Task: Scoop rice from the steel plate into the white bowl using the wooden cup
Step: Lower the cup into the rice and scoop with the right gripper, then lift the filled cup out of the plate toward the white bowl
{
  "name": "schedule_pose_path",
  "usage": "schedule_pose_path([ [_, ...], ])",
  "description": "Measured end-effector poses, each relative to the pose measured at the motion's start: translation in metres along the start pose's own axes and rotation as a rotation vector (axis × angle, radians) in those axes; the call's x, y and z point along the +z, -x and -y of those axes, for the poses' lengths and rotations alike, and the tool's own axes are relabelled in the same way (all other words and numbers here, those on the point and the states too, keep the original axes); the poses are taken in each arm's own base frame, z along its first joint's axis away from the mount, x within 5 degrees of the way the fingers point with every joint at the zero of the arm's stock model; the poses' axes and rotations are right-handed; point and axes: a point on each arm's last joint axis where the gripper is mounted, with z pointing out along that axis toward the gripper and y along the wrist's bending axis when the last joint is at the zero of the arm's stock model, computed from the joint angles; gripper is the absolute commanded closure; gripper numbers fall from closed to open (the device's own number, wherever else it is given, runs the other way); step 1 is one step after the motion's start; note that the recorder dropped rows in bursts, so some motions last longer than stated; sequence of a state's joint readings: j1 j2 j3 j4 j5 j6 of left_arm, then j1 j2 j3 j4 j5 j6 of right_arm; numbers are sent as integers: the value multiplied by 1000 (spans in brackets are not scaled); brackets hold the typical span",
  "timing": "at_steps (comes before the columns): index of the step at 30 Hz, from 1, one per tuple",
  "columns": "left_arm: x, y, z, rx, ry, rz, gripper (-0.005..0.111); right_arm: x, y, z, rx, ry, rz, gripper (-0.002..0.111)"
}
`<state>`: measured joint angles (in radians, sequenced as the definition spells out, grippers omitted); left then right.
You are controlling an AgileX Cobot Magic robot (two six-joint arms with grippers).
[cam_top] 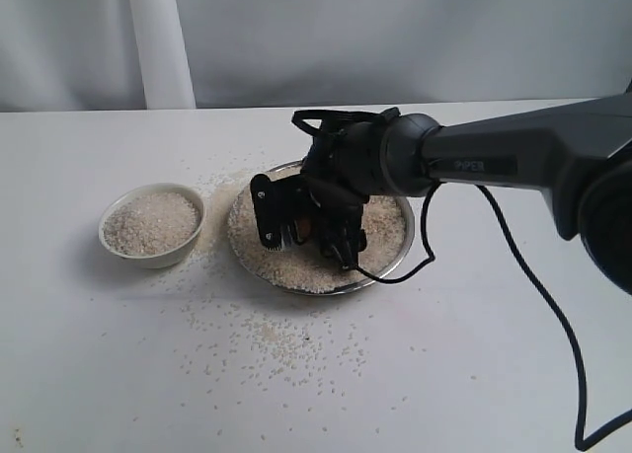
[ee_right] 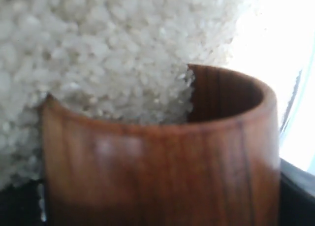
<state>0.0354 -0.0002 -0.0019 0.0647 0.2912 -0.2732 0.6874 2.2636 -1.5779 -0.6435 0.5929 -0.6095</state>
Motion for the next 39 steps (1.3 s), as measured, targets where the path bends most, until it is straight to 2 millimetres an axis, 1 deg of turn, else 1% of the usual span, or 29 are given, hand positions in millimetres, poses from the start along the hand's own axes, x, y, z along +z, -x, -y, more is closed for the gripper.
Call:
schedule_pose_path([
  [6, 0, 0, 0, 0, 0, 0, 107, 0, 5, 0, 68, 5, 65, 108],
  [11, 0, 0, 0, 0, 0, 0, 107, 0, 5, 0, 133, 24, 95, 108],
  [16, 0, 0, 0, 0, 0, 0, 107, 4, -4, 5, 287, 54, 147, 108],
  [21, 0, 0, 0, 0, 0, 0, 107, 10, -16, 8, 381, 61, 171, 108],
  [25, 0, 0, 0, 0, 0, 0, 107, 15, -25, 5, 446, 31, 224, 108],
  [28, 0, 0, 0, 0, 0, 0, 107, 21, -31, 0, 501, -1, 276, 108],
  [34, 0, 0, 0, 0, 0, 0, 107, 27, -35, -8, 630, -76, 376, 108],
  [39, 0, 0, 0, 0, 0, 0, 107, 27, -35, -9, 678, -90, 396, 108],
])
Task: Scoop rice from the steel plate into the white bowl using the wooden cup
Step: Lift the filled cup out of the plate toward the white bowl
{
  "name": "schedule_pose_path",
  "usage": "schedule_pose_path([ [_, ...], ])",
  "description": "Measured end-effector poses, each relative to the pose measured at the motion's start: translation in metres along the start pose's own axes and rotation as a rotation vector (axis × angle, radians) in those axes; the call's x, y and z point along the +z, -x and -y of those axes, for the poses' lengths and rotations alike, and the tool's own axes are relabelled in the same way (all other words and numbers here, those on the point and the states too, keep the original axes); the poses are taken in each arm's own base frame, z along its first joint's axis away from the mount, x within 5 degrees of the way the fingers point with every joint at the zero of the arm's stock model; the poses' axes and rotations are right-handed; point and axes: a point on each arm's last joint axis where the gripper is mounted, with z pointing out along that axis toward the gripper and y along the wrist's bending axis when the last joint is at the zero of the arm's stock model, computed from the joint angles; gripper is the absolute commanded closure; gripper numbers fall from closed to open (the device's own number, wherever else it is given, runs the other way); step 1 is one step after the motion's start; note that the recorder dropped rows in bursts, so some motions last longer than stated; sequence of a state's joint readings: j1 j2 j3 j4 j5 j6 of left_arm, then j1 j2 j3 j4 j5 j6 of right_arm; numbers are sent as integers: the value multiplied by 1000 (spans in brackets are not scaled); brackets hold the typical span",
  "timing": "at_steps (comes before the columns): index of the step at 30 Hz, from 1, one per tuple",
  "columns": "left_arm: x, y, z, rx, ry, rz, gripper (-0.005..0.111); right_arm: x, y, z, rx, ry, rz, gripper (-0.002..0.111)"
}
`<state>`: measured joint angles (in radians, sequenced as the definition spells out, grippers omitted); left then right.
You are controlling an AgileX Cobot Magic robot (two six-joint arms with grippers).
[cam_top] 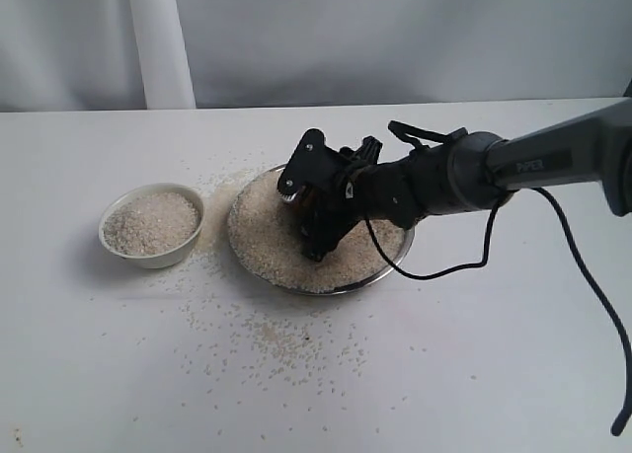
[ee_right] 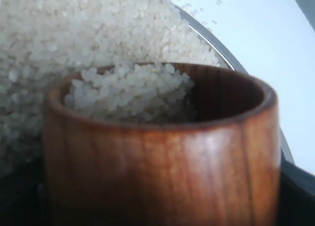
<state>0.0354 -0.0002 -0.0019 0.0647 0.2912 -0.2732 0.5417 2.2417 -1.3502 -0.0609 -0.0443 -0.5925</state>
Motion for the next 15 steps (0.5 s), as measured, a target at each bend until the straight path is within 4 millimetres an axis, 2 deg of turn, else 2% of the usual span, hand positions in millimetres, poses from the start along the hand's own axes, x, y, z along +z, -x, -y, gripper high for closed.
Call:
schedule_pose_path([
  [5, 0, 0, 0, 0, 0, 0, 107, -13, 5, 4, 15, 3, -8, 108],
  [12, 0, 0, 0, 0, 0, 0, 107, -55, 37, 29, 38, -68, 88, 108],
  [15, 0, 0, 0, 0, 0, 0, 107, -67, 45, 34, 54, -87, 115, 108],
])
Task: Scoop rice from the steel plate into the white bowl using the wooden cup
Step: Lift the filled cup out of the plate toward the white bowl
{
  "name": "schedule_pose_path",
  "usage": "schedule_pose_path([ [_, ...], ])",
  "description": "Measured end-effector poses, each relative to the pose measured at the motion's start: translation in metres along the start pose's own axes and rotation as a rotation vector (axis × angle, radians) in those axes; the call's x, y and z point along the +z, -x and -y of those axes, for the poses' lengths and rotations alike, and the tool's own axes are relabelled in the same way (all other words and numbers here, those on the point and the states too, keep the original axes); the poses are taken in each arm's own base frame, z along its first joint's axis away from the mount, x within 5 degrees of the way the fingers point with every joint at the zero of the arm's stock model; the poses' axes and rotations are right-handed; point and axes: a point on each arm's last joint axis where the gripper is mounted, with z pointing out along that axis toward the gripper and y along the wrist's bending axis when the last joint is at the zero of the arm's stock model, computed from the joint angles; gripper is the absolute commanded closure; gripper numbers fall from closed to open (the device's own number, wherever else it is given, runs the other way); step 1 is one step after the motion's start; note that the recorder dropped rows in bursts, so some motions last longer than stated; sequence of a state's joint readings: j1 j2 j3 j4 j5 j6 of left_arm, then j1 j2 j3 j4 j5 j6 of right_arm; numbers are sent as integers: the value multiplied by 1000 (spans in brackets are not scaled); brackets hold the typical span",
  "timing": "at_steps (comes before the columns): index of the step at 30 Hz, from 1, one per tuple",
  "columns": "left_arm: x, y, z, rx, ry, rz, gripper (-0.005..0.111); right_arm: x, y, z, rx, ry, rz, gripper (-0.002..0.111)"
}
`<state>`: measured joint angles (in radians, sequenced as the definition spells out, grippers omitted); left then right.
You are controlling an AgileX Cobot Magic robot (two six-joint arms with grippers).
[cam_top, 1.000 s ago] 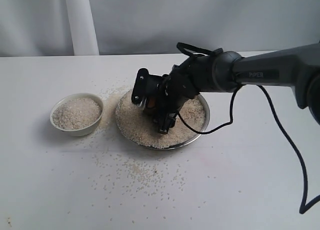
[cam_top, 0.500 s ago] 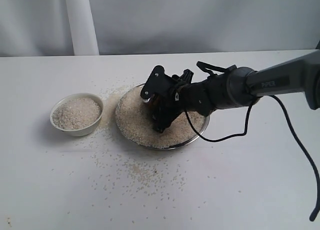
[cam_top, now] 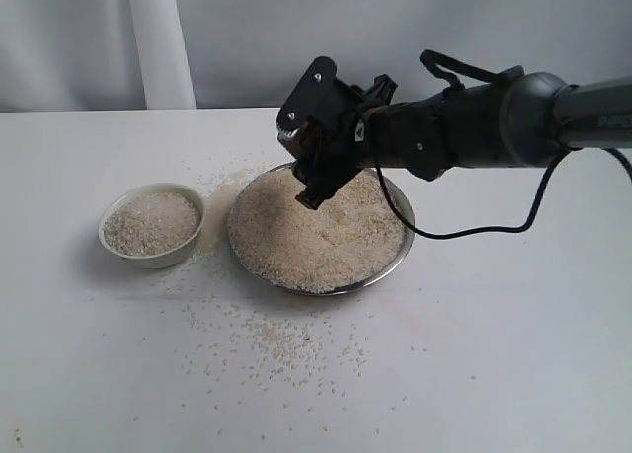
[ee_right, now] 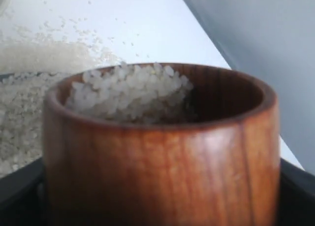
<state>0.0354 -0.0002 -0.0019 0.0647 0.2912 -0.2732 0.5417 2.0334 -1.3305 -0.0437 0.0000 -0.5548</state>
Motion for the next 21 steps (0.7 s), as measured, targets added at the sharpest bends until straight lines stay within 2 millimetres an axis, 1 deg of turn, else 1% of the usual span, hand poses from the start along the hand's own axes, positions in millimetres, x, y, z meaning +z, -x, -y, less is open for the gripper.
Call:
schedule_pose_path([
  [4, 0, 0, 0, 0, 0, 0, 107, -7, 8, 3, 6, -15, 28, 108],
  [5, 0, 0, 0, 0, 0, 0, 107, -8, 9, 3, 4, -14, 30, 108],
  [8, 0, 0, 0, 0, 0, 0, 107, -9, 21, -4, -10, -7, 58, 108],
  [13, 0, 0, 0, 0, 0, 0, 107, -13, 54, -24, -50, 18, 138, 108],
  [16, 0, 0, 0, 0, 0, 0, 107, -18, 77, -30, -68, 22, 190, 108],
  [21, 0, 0, 0, 0, 0, 0, 107, -21, 108, -29, -81, 28, 225, 108],
])
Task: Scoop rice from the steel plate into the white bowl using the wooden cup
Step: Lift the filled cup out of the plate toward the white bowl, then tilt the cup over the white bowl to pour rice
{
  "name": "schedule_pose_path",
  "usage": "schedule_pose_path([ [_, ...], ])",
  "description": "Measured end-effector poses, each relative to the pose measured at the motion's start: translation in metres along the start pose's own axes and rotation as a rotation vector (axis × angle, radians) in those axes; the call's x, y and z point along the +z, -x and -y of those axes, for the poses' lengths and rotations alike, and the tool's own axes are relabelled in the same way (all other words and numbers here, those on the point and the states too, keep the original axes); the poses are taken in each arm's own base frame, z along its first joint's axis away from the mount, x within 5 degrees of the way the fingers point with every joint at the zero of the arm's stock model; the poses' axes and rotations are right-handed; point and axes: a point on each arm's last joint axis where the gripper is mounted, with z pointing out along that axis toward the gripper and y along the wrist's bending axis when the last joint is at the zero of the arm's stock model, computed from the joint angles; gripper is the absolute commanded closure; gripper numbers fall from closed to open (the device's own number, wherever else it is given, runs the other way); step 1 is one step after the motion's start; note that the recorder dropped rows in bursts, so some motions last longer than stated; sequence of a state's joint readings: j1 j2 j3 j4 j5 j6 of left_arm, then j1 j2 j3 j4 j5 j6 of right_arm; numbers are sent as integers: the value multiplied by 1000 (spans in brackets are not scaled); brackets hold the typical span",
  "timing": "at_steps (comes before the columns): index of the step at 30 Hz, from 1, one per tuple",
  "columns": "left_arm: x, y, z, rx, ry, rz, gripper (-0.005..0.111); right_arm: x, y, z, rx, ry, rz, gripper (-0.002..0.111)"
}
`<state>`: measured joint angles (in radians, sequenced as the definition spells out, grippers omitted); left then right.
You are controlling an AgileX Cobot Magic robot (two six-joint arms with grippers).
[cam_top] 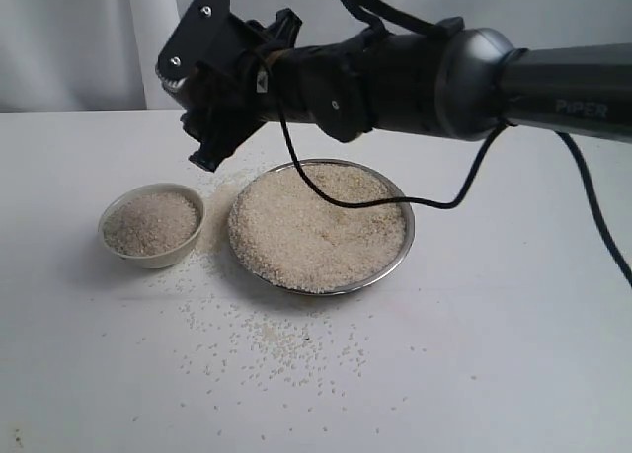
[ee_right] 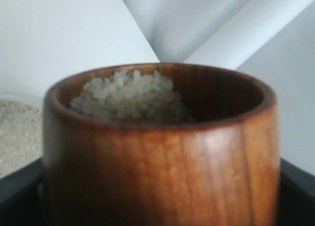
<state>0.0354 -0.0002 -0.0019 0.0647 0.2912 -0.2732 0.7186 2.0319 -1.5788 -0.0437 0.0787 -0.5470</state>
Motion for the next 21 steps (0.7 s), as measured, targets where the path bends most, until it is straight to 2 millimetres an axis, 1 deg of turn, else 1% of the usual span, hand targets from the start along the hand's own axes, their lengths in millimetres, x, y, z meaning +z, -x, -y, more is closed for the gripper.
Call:
schedule_pose_path([
  [3, 0, 0, 0, 0, 0, 0, 107, 11, 10, 1, -6, 20, -22, 108],
  [6, 0, 0, 0, 0, 0, 0, 107, 28, 14, -7, -48, 51, -54, 108],
  [8, 0, 0, 0, 0, 0, 0, 107, 40, 15, -17, -109, 75, -90, 108],
  [9, 0, 0, 0, 0, 0, 0, 107, 52, 13, -28, -159, 90, -131, 108],
  [11, 0, 0, 0, 0, 0, 0, 107, 68, 5, -41, -231, 88, -201, 108],
  [13, 0, 0, 0, 0, 0, 0, 107, 80, -2, -48, -295, 51, -260, 108],
  [16, 0, 0, 0, 0, 0, 0, 107, 88, -11, -52, -384, 13, -327, 108],
  [18, 0, 0, 0, 0, 0, 0, 107, 88, -15, -50, -429, -7, -366, 108],
  [21, 0, 0, 0, 0, 0, 0, 107, 86, -16, -47, -489, -33, -409, 108],
])
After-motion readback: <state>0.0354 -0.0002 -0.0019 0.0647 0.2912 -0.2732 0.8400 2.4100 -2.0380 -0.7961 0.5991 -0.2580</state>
